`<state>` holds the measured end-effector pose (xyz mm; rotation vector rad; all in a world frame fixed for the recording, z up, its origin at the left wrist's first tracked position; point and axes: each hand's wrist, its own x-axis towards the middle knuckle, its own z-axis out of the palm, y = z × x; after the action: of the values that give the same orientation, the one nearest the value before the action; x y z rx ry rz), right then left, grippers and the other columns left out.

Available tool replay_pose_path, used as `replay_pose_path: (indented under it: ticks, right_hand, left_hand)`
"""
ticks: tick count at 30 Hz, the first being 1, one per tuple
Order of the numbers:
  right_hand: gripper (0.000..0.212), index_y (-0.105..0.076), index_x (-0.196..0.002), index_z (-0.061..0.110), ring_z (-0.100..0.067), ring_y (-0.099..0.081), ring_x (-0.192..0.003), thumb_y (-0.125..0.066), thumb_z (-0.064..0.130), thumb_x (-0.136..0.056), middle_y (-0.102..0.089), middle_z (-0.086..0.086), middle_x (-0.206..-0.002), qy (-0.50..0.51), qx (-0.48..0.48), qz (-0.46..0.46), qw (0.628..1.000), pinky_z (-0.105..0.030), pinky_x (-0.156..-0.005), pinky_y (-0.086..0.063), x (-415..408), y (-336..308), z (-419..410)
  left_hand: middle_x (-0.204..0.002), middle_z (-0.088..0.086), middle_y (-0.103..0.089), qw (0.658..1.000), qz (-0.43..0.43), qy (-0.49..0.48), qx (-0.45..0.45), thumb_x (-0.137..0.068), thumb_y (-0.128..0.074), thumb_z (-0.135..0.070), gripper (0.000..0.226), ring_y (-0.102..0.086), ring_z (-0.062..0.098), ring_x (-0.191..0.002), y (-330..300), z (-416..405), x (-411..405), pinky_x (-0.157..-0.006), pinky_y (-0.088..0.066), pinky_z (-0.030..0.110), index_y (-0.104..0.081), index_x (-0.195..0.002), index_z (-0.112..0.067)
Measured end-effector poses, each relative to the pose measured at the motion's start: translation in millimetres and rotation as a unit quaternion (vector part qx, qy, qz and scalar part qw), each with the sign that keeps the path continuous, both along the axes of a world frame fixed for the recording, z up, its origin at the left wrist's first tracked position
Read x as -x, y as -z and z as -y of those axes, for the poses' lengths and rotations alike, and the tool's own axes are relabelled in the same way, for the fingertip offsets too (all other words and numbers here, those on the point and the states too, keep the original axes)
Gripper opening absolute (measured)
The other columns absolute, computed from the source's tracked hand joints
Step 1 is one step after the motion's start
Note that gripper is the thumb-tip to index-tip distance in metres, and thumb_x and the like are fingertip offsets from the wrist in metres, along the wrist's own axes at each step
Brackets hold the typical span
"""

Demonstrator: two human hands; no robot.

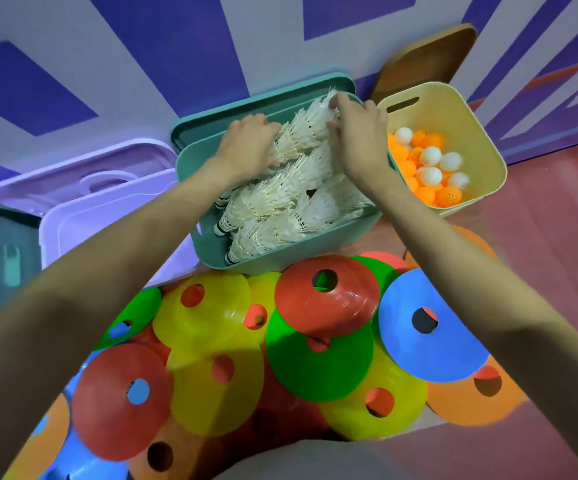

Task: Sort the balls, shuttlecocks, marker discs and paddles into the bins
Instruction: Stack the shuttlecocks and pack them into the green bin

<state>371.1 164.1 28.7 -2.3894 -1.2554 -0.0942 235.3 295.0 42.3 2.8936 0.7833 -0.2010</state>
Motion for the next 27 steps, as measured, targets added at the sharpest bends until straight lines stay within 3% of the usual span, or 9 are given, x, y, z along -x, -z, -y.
replay_pose_path:
  ticks: [4,7,9,12,18,27]
  right_hand:
    - [0.028,-0.055,-0.121,0.014,-0.031,-0.048,-0.109,-0.042,0.022,-0.098,-0.06,-0.01,-0.122,0.004,0.037,0.041,0.998,-0.04,-0.087,-0.033,-6,7,-11]
    - [0.03,-0.053,-0.122,0.012,-0.031,-0.049,-0.11,-0.038,0.024,-0.099,-0.059,-0.013,-0.121,0.012,0.056,0.046,0.997,-0.041,-0.09,-0.034,-6,13,-14]
    - [0.032,-0.05,-0.124,0.012,-0.033,-0.049,-0.112,-0.038,0.027,-0.099,-0.059,-0.014,-0.121,0.008,0.075,0.05,0.996,-0.042,-0.091,-0.035,-5,18,-13]
    - [0.034,-0.05,-0.124,0.01,-0.035,-0.048,-0.112,-0.041,0.03,-0.097,-0.058,-0.018,-0.12,0.01,0.099,0.065,0.993,-0.043,-0.091,-0.036,-6,21,-10]
    - [0.032,-0.055,-0.117,0.007,-0.036,-0.046,-0.112,-0.044,0.027,-0.094,-0.055,-0.02,-0.119,0.021,0.136,0.072,0.988,-0.042,-0.089,-0.034,-5,24,-11]
    - [0.045,-0.044,-0.134,0.008,-0.035,-0.041,-0.119,-0.041,0.033,-0.097,-0.048,-0.02,-0.127,0.024,0.156,0.037,0.987,-0.042,-0.097,-0.031,0,17,-14]
  left_hand:
    - [-0.121,0.012,-0.053,0.997,0.066,-0.029,-0.013,-0.077,-0.078,-0.026,0.061,-0.046,0.028,-0.111,9,2,2,-0.094,-0.039,0.04,-0.049,-0.128,-0.01]
    - [-0.121,0.007,-0.047,0.992,0.117,-0.05,-0.014,-0.078,-0.077,-0.018,0.052,-0.046,0.024,-0.108,18,9,3,-0.087,-0.042,0.035,-0.05,-0.122,-0.012]
    - [-0.123,0.006,-0.046,0.991,0.125,-0.044,0.0,-0.084,-0.071,-0.018,0.045,-0.046,0.022,-0.11,23,11,5,-0.09,-0.043,0.034,-0.051,-0.125,-0.013]
    - [-0.131,0.007,-0.046,0.991,0.119,-0.023,0.054,-0.095,-0.057,-0.032,0.046,-0.043,0.024,-0.122,23,10,7,-0.104,-0.037,0.038,-0.049,-0.137,-0.015]
    - [-0.144,0.012,-0.04,0.993,0.048,-0.003,0.105,-0.09,-0.05,-0.059,0.069,-0.034,0.03,-0.132,23,6,1,-0.109,-0.032,0.044,-0.03,-0.149,-0.029]
    - [-0.141,0.014,-0.034,0.992,0.017,-0.036,0.119,-0.093,-0.051,-0.051,0.064,-0.032,0.03,-0.132,19,9,-12,-0.108,-0.033,0.044,-0.029,-0.149,-0.031]
